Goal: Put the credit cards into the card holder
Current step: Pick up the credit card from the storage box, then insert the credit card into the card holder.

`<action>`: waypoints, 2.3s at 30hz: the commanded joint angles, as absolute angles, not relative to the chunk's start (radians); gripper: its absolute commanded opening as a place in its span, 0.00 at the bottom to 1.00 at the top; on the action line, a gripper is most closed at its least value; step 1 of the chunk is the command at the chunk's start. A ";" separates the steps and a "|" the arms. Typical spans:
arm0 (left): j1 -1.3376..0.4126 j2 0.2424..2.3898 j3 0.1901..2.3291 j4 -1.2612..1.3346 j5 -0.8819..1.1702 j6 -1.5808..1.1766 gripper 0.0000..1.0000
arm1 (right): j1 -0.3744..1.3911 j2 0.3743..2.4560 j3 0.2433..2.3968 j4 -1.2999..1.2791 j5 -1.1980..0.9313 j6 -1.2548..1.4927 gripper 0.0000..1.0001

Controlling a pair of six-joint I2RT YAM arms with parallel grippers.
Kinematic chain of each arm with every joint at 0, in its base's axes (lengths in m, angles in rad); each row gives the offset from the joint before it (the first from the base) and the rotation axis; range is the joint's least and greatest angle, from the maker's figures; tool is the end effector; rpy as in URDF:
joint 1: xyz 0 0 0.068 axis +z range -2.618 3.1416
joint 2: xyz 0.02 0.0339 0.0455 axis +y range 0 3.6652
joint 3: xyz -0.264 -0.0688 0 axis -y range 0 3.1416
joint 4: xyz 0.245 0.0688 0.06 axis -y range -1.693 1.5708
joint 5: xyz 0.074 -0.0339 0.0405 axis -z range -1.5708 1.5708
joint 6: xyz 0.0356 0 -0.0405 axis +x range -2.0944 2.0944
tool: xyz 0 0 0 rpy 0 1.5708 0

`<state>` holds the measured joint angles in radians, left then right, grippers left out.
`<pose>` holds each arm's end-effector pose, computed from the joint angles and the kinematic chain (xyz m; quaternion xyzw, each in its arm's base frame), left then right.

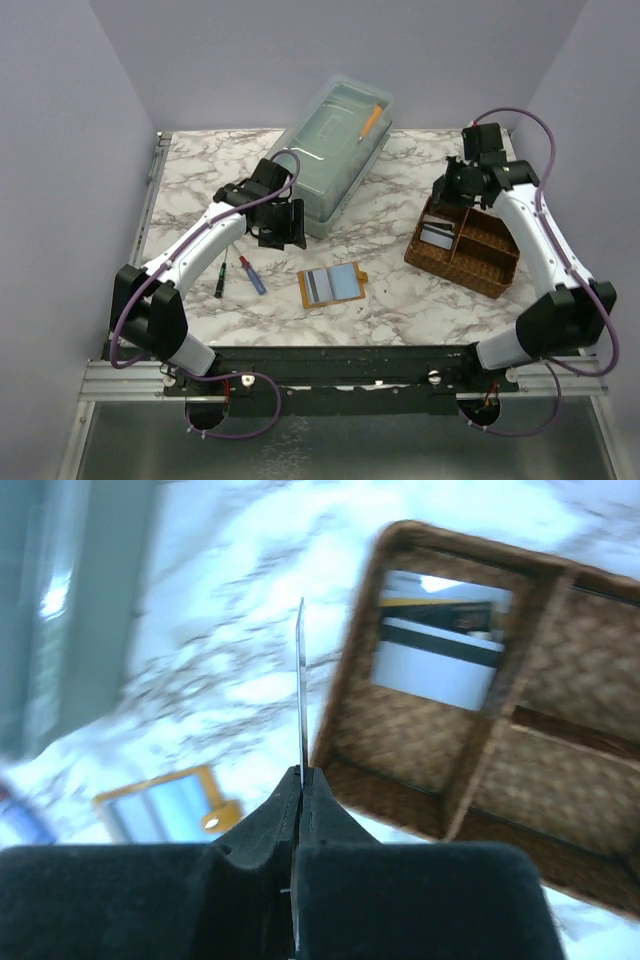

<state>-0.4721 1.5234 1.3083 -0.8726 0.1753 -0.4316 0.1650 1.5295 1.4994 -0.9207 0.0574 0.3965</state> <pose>0.2735 -0.1466 0.2870 0.0405 0.9666 -0.1805 0.1773 0.3154 0.0505 0.3407 0.1186 0.9446 0.0582 0.3006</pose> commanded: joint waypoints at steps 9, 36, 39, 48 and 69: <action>-0.459 1.193 0.717 -0.116 0.566 -0.913 0.64 | 0.293 1.229 0.904 -0.278 -0.793 0.471 0.00; -0.472 1.351 0.362 0.907 0.628 -1.434 0.54 | 0.529 1.496 0.456 1.014 -0.785 1.193 0.00; -0.472 1.382 0.350 1.002 0.637 -1.464 0.42 | 0.541 1.524 0.460 1.038 -0.780 1.205 0.00; -0.477 1.403 0.318 0.980 0.672 -1.386 0.00 | 0.555 1.506 0.454 0.833 -0.754 1.091 0.26; -0.441 1.468 0.567 0.152 0.717 -0.824 0.00 | 0.489 1.699 0.669 0.292 -0.676 0.639 0.08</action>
